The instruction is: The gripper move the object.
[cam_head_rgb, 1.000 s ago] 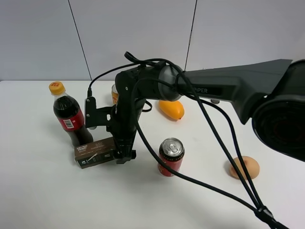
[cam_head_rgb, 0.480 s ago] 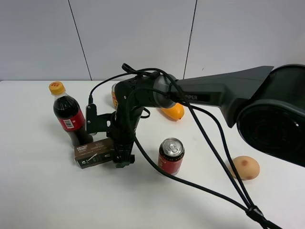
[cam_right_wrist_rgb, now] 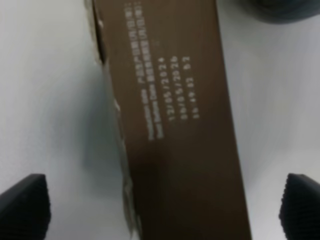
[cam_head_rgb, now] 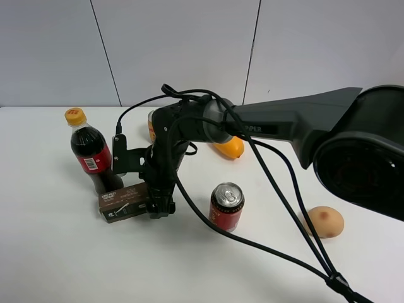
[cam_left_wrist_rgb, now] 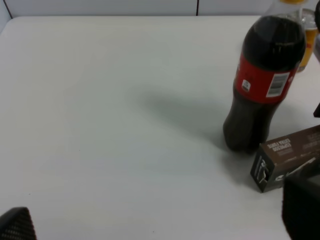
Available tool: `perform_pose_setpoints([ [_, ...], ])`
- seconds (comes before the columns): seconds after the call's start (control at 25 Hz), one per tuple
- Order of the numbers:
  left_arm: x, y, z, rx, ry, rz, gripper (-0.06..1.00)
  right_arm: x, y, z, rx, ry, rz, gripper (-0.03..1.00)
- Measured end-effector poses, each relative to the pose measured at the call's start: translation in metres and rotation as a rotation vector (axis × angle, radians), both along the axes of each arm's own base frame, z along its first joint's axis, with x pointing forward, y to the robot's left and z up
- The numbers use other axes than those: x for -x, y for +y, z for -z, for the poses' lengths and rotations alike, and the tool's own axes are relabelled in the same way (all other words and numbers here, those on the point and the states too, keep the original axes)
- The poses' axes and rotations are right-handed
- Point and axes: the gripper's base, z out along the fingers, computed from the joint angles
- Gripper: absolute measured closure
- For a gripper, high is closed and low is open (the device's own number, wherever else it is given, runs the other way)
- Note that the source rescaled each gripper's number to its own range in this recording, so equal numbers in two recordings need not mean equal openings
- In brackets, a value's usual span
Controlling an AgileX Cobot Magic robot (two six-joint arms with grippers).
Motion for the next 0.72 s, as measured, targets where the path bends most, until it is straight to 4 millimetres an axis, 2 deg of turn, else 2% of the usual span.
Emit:
perform_pose_setpoints([
  [0.08, 0.0, 0.0, 0.0, 0.0, 0.0, 0.0, -0.06, 0.0004, 0.0, 0.0009, 0.002, 0.006, 0.001, 0.17],
  [0.16, 0.0, 0.0, 0.0, 0.0, 0.0, 0.0, -0.06, 0.0007, -0.0003, 0.001, 0.005, 0.01, 0.0, 0.32],
  [0.24, 0.0, 0.0, 0.0, 0.0, 0.0, 0.0, -0.06, 0.0015, -0.0009, 0.0013, 0.012, 0.018, -0.002, 0.55],
  [0.32, 0.0, 0.0, 0.0, 0.0, 0.0, 0.0, -0.06, 0.002, -0.0013, 0.0014, 0.016, 0.023, -0.004, 0.87],
  [0.36, 0.0, 0.0, 0.0, 0.0, 0.0, 0.0, -0.06, 0.0022, -0.0014, 0.0015, 0.018, 0.025, -0.005, 0.97],
  [0.72, 0.0, 0.0, 0.0, 0.0, 0.0, 0.0, -0.06, 0.004, -0.0028, -0.0024, 0.028, 0.038, -0.01, 0.96],
])
